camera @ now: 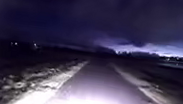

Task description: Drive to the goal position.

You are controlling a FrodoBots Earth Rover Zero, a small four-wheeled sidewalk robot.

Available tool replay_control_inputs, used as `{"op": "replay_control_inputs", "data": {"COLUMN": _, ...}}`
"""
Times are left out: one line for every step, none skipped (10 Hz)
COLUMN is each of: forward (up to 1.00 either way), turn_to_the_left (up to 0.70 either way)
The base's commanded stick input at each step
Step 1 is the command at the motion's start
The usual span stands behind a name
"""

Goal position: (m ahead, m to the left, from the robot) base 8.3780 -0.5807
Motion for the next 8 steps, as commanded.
{"op": "replay_control_inputs", "data": {"forward": 0.7, "turn_to_the_left": 0.0}}
{"op": "replay_control_inputs", "data": {"forward": 0.7, "turn_to_the_left": 0.0}}
{"op": "replay_control_inputs", "data": {"forward": 0.7, "turn_to_the_left": 0.0}}
{"op": "replay_control_inputs", "data": {"forward": 0.7, "turn_to_the_left": 0.0}}
{"op": "replay_control_inputs", "data": {"forward": 0.7, "turn_to_the_left": 0.0}}
{"op": "replay_control_inputs", "data": {"forward": 0.7, "turn_to_the_left": 0.0}}
{"op": "replay_control_inputs", "data": {"forward": 0.7, "turn_to_the_left": 0.0}}
{"op": "replay_control_inputs", "data": {"forward": 0.7, "turn_to_the_left": 0.0}}
